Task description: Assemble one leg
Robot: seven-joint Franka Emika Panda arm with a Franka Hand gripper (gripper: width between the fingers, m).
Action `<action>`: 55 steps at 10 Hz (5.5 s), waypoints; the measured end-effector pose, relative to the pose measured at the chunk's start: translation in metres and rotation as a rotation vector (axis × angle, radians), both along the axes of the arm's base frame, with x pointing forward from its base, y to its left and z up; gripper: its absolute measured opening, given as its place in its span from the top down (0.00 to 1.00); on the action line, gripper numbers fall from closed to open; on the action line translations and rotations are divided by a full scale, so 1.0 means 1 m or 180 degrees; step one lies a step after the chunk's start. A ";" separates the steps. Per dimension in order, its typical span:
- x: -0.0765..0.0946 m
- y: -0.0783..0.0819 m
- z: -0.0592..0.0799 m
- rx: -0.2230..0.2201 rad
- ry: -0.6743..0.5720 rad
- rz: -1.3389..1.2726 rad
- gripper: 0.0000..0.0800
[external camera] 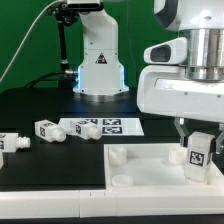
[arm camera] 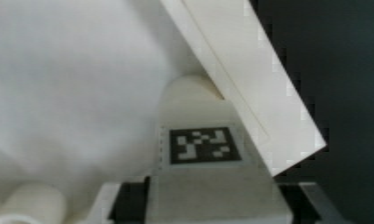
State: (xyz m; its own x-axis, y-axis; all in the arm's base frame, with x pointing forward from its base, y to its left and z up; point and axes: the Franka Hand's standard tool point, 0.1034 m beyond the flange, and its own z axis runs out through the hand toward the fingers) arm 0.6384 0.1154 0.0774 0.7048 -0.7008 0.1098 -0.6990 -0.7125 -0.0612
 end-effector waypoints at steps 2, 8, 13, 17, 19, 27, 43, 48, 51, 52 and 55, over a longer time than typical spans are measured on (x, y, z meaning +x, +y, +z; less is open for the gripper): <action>0.003 -0.005 0.000 0.0270 0.0079 -0.1108 0.64; -0.004 -0.003 0.000 0.0248 0.0228 -0.1062 0.44; -0.010 0.000 -0.003 0.0127 0.0229 0.0303 0.19; 0.009 -0.004 0.003 -0.0253 -0.0154 0.2137 0.19; 0.008 -0.005 0.001 -0.0223 -0.0136 0.1989 0.48; 0.005 -0.012 -0.001 0.0059 -0.0082 -0.0553 0.64; -0.002 -0.002 -0.001 -0.0096 -0.0131 0.1417 0.19; 0.001 -0.005 -0.001 -0.0104 -0.0184 0.1435 0.45; 0.001 -0.006 -0.002 -0.0011 -0.0198 0.0791 0.64; 0.001 -0.007 -0.002 0.0028 -0.0232 0.0368 0.64; -0.001 -0.011 -0.002 0.0276 -0.0188 -0.1214 0.64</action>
Offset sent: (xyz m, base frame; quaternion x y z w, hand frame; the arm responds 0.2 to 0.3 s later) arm 0.0118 0.0088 0.0053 0.0849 -0.0514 0.3983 0.9119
